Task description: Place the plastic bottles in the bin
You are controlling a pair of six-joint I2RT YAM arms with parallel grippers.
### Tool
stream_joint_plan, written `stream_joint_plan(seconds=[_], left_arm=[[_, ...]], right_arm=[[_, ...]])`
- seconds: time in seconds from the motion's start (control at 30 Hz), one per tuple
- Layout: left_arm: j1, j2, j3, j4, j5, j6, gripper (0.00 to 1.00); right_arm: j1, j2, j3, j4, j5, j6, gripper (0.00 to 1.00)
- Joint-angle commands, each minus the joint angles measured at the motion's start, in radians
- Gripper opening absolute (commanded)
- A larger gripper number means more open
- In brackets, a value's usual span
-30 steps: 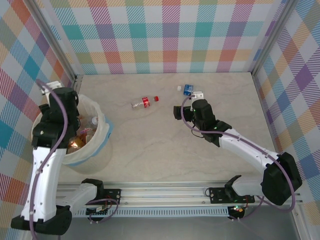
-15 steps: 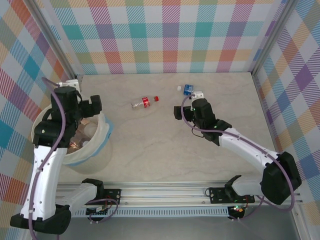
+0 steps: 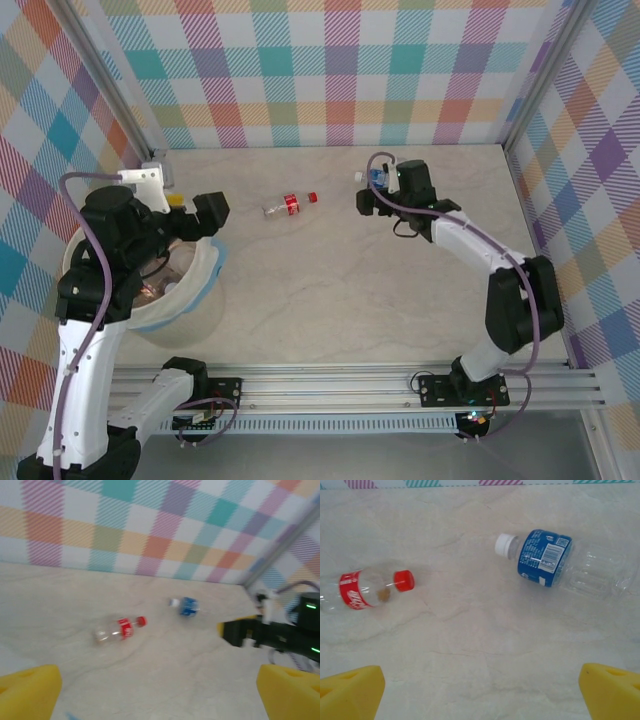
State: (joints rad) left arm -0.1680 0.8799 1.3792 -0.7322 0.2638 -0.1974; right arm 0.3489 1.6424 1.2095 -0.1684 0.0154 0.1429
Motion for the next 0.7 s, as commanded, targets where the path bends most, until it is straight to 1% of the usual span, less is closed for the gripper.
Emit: stream_joint_plan(seconds=[0.0, 0.1, 0.2, 0.27, 0.33, 0.47, 0.57, 0.67], left_arm=[[-0.004, 0.003, -0.044, 0.114, 0.258, -0.064, 1.0], [-0.006, 0.004, -0.085, 0.153, 0.273, -0.088, 1.0], [-0.005, 0.008, -0.138, 0.227, 0.296, -0.14, 1.0], [-0.008, 0.02, -0.166, 0.273, 0.325, -0.166, 1.0], [-0.01, 0.034, -0.177, 0.291, 0.331, -0.178, 1.0], [-0.015, 0.051, -0.174, 0.291, 0.327, -0.172, 1.0], [-0.016, 0.047, -0.172, 0.292, 0.32, -0.164, 1.0], [-0.018, 0.035, -0.17, 0.278, 0.302, -0.153, 1.0]], right_arm=[[-0.072, 0.105, 0.139, -0.132, -0.15, -0.185, 1.0], [-0.13, 0.218, 0.278, -0.211, -0.212, -0.324, 1.0], [-0.164, 0.328, 0.4, -0.253, -0.246, -0.472, 1.0], [-0.182, 0.415, 0.504, -0.3, -0.264, -0.57, 1.0], [-0.194, 0.501, 0.613, -0.347, -0.265, -0.631, 1.0], [-0.206, 0.675, 0.841, -0.454, -0.263, -0.713, 1.0], [-0.206, 0.83, 1.065, -0.601, -0.278, -0.749, 1.0], [-0.206, 0.937, 1.223, -0.737, -0.313, -0.77, 1.0]])
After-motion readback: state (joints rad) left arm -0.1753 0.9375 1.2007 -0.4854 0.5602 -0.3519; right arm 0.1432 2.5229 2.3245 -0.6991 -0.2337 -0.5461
